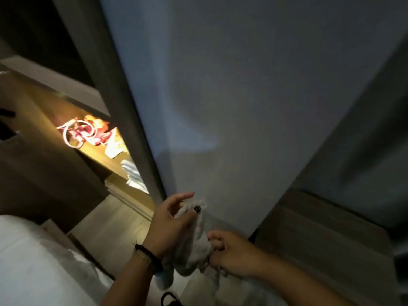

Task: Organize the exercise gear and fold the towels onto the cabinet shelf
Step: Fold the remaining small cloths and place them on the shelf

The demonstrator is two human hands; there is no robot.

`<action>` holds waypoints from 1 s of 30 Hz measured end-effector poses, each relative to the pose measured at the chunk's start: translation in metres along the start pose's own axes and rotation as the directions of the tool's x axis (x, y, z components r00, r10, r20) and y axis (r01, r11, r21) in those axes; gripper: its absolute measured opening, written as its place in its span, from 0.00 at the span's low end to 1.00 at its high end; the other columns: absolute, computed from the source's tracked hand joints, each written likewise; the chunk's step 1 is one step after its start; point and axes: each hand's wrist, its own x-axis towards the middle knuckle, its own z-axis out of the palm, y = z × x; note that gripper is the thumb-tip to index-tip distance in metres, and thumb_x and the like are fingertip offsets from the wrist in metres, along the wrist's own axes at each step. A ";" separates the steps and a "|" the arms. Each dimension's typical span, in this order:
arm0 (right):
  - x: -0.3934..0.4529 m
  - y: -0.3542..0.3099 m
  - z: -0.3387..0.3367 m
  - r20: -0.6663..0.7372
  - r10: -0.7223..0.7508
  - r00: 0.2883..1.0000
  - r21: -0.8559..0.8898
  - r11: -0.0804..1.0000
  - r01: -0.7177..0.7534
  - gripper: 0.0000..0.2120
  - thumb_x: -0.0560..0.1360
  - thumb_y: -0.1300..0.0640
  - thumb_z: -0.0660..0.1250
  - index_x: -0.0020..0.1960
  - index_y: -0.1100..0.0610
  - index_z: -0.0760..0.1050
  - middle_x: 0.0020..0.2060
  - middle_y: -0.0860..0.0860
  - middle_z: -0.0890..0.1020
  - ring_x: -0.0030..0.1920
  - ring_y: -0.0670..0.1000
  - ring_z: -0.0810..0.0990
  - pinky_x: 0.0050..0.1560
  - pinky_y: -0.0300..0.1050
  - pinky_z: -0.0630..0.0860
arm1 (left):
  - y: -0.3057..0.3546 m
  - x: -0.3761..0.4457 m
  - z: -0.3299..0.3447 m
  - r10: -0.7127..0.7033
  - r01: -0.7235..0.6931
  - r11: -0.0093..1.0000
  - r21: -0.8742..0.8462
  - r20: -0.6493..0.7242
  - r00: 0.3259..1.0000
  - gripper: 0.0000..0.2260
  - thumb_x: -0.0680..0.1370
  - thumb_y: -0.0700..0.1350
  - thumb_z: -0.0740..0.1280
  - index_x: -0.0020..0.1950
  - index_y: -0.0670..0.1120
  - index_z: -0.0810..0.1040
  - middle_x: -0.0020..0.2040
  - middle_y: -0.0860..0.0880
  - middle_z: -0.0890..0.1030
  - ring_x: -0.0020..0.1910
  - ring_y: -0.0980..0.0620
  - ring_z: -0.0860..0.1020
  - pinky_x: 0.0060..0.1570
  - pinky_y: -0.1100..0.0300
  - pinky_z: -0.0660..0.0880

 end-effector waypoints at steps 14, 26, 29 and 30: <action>0.154 -0.100 0.064 -0.120 -0.281 0.952 -0.344 0.911 0.226 0.10 0.71 0.52 0.69 0.34 0.40 0.74 0.30 0.36 0.77 0.33 0.36 0.75 0.32 0.29 0.69 | -0.049 0.051 -0.181 -0.043 0.057 0.997 0.056 -0.228 0.973 0.04 0.74 0.44 0.70 0.46 0.53 0.81 0.44 0.61 0.81 0.45 0.63 0.78 0.43 0.64 0.74; 0.247 -0.166 0.077 0.129 -0.287 0.949 -0.535 0.786 0.310 0.06 0.71 0.59 0.66 0.38 0.50 0.75 0.33 0.47 0.77 0.37 0.47 0.76 0.39 0.50 0.74 | -0.067 0.089 -0.289 0.027 -0.022 1.000 0.017 -0.728 0.685 0.06 0.78 0.39 0.66 0.42 0.49 0.75 0.41 0.53 0.78 0.41 0.62 0.75 0.42 0.64 0.72; 0.269 -0.174 0.086 0.107 -0.287 0.952 -0.532 0.792 0.299 0.04 0.75 0.55 0.65 0.43 0.52 0.78 0.37 0.49 0.80 0.40 0.49 0.79 0.40 0.48 0.76 | -0.080 0.094 -0.306 -0.049 0.017 0.999 -0.047 -0.833 0.551 0.08 0.77 0.39 0.67 0.43 0.52 0.76 0.44 0.55 0.79 0.41 0.67 0.75 0.39 0.75 0.70; 0.275 -0.177 0.090 0.067 -0.288 0.955 -0.518 0.808 0.280 0.04 0.76 0.54 0.65 0.43 0.52 0.78 0.37 0.49 0.81 0.40 0.48 0.79 0.41 0.47 0.77 | -0.084 0.098 -0.310 -0.067 0.018 0.998 -0.067 -0.847 0.528 0.06 0.77 0.39 0.67 0.44 0.50 0.77 0.44 0.54 0.79 0.41 0.68 0.76 0.39 0.77 0.70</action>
